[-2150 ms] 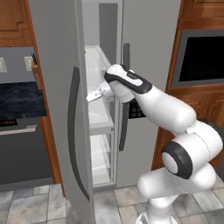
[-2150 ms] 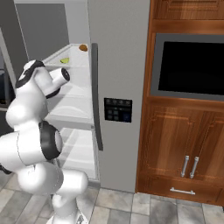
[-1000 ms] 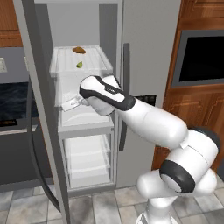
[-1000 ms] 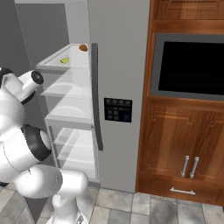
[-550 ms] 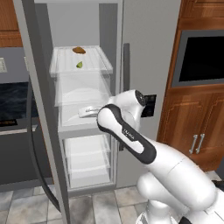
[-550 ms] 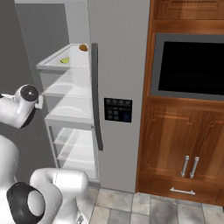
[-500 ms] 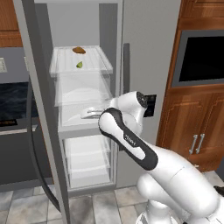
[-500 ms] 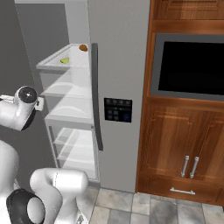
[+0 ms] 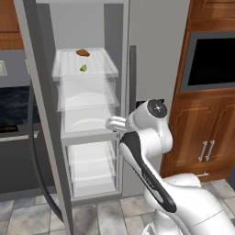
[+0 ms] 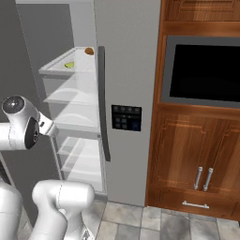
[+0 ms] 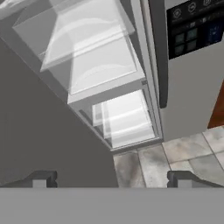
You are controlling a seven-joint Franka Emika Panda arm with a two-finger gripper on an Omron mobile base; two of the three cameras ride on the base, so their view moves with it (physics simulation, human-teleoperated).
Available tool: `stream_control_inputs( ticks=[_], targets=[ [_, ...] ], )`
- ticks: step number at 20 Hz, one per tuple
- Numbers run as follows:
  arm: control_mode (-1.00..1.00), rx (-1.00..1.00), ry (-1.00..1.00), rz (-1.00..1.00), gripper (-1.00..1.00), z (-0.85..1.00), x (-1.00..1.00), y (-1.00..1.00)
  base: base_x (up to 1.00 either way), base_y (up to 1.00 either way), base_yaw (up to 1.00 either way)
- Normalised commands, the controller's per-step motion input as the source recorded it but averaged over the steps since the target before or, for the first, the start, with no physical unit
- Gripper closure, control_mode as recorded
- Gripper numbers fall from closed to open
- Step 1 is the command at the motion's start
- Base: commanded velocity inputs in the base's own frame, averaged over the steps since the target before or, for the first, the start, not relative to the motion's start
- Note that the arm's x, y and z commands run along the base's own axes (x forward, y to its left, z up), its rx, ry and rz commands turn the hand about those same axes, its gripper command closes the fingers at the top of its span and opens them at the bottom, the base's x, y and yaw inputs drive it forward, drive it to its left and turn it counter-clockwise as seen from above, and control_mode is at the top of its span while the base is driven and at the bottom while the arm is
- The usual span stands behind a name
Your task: Take the lemon wedge from the fridge and place it on the plate with fish on the dining counter.
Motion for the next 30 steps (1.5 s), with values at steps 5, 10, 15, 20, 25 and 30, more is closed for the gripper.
stream_control_inputs(
  ticks=[5, 10, 15, 20, 25, 30],
  targets=[
    [-1.00, -0.12, 0.20, 0.04, -1.00, 0.05, -0.08, -0.31, 0.00, 0.00, 0.00],
    [-1.00, 0.00, 0.01, 0.00, -1.00, 0.00, 0.02, 0.00, 0.00, 0.00, 0.00],
    [-1.00, -0.22, 0.00, 0.12, -1.00, 0.11, 0.01, -0.38, 0.00, 0.00, 0.00],
    [-1.00, -0.28, -0.09, 0.08, -1.00, 0.39, 0.01, -0.50, 0.00, 0.00, 0.00],
    [-1.00, -0.17, -0.05, 0.01, -1.00, 0.53, 0.19, -0.47, 0.00, 0.00, 0.00],
    [-1.00, 0.03, -0.02, 0.00, -1.00, 0.13, 0.34, -0.55, 0.00, 0.00, 0.00]
  ],
)
